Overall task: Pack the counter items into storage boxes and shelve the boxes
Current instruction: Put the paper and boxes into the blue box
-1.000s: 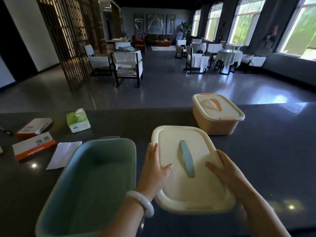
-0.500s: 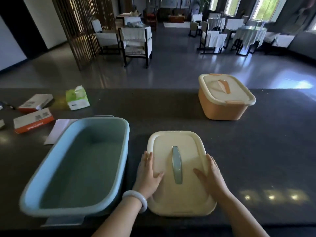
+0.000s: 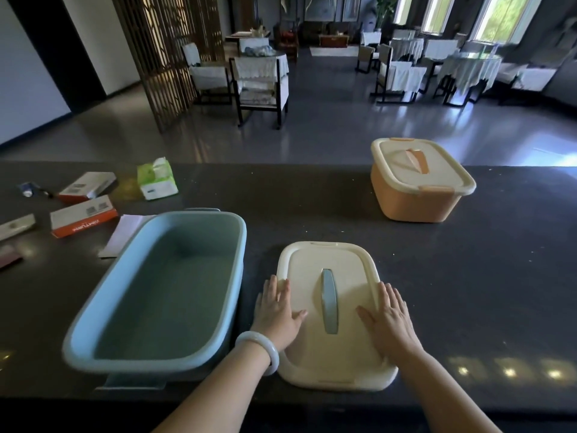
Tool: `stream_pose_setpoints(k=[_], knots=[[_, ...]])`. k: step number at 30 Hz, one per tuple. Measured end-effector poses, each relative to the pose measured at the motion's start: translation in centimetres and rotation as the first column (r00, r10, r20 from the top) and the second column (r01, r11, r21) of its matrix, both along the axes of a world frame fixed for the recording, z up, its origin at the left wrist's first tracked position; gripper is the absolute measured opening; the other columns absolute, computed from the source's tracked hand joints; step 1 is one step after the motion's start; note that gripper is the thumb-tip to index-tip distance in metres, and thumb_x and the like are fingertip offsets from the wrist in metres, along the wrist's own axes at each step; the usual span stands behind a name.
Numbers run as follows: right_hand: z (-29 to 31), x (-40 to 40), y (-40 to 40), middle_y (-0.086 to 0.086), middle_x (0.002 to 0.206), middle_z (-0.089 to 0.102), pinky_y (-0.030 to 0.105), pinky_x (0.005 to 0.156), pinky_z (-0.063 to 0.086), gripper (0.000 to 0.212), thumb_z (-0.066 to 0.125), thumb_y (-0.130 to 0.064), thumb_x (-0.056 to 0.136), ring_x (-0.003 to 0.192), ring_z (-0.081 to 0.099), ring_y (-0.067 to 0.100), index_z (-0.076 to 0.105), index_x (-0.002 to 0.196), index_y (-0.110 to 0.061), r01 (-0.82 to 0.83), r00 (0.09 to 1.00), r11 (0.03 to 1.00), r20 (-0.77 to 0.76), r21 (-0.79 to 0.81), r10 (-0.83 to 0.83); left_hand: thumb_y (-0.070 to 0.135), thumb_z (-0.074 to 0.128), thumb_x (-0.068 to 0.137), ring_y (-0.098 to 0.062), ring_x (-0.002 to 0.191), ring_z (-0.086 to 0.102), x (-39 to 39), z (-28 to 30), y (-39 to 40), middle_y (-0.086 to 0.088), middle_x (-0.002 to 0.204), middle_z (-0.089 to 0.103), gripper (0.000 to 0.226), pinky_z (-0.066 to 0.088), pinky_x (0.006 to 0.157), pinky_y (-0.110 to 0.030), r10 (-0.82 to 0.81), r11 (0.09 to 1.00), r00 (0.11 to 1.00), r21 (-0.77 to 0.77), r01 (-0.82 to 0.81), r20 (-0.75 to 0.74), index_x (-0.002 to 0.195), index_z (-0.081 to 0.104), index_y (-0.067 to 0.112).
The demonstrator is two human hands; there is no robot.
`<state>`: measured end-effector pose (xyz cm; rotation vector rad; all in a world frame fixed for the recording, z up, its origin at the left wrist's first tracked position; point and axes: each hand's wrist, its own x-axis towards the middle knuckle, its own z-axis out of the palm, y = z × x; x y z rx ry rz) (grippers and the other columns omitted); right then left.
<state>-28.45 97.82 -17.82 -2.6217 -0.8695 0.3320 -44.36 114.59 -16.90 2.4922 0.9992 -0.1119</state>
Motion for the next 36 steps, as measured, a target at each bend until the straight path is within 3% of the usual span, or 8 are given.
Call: stream_pose_setpoints(k=[4,8,12,16,22,26,36], knots=[[3.0,-0.1,1.1,0.011,0.159,0.012,0.038,0.119,0.006,0.072,0.036,-0.05,0.098,0.147,0.006,0.026,0.013,0.151,-0.008,-0.005,0.998,1.0,0.056,-0.016,0.006,0.037,0.044,0.099,-0.027,0.149,-0.003,0.1,2.3,-0.5,-0.008,0.162,-0.001,0.067,0.004,0.121,-0.045,-0.104,0.988,0.994,0.111,0.106,-0.016,0.154,0.011,0.016],[7.6,-0.8,3.9,0.006,0.159,0.017,0.036,0.12,0.01,0.065,0.036,-0.05,0.098,0.147,0.01,0.025,0.022,0.15,-0.013,-0.145,0.987,0.989,0.067,0.017,0.144,0.032,0.047,0.099,-0.028,0.132,0.038,-0.1,6.2,-0.9,-0.009,0.143,0.038,0.049,0.031,0.113,-0.044,-0.273,0.908,0.961,0.34,0.246,0.035,0.144,0.036,0.017],[11.4,-2.6,7.7,0.0,0.159,0.017,0.037,0.118,0.014,0.066,0.037,-0.055,0.095,0.147,0.011,0.02,0.024,0.15,-0.02,-0.273,0.957,0.958,0.128,0.084,0.262,0.039,0.049,0.096,-0.029,0.129,0.037,-1.9,10.1,0.4,-0.008,0.136,0.042,0.05,0.027,0.113,-0.043,-0.223,0.834,0.973,0.528,0.161,0.056,0.14,0.041,0.016],[13.2,-5.4,12.0,0.003,0.159,0.017,0.035,0.117,0.013,0.065,0.039,-0.052,0.097,0.147,0.01,0.023,0.024,0.15,-0.018,-0.405,0.911,0.905,0.148,0.131,0.386,0.042,0.045,0.095,-0.029,0.126,0.04,-6.3,12.7,3.6,-0.007,0.132,0.044,0.049,0.025,0.111,-0.043,-0.106,0.784,0.994,0.617,0.075,0.013,0.137,0.043,0.016],[13.6,-11.4,17.9,0.008,0.156,0.024,0.032,0.115,0.013,0.066,0.05,-0.044,0.095,0.144,0.016,0.026,0.028,0.148,-0.013,-0.574,0.816,0.81,0.164,0.119,0.554,0.044,0.046,0.096,-0.026,0.132,0.037,-13.9,13.1,9.3,-0.005,0.14,0.041,0.052,0.026,0.114,-0.043,0.069,0.811,0.998,0.583,-0.054,-0.004,0.142,0.039,0.02],[13.5,-15.5,21.6,0.008,0.158,0.017,0.035,0.117,0.017,0.07,0.053,-0.046,0.093,0.145,0.015,0.025,0.026,0.15,-0.016,-0.621,0.781,0.78,0.14,0.07,0.609,0.046,0.046,0.095,-0.024,0.13,0.04,-18.0,12.5,13.1,-0.004,0.14,0.042,0.053,0.029,0.111,-0.041,0.107,0.832,0.994,0.549,-0.086,-0.008,0.142,0.038,0.022],[14.4,-26.7,32.8,0.007,0.157,0.021,0.039,0.117,0.018,0.068,0.054,-0.044,0.093,0.145,0.017,0.027,0.028,0.149,-0.017,-0.608,0.79,0.794,0.099,-0.003,0.605,0.048,0.048,0.095,-0.023,0.138,0.035,-29.0,11.4,25.1,-0.003,0.147,0.039,0.054,0.025,0.114,-0.043,0.127,0.911,0.992,0.394,-0.122,0.014,0.143,0.037,0.026]])
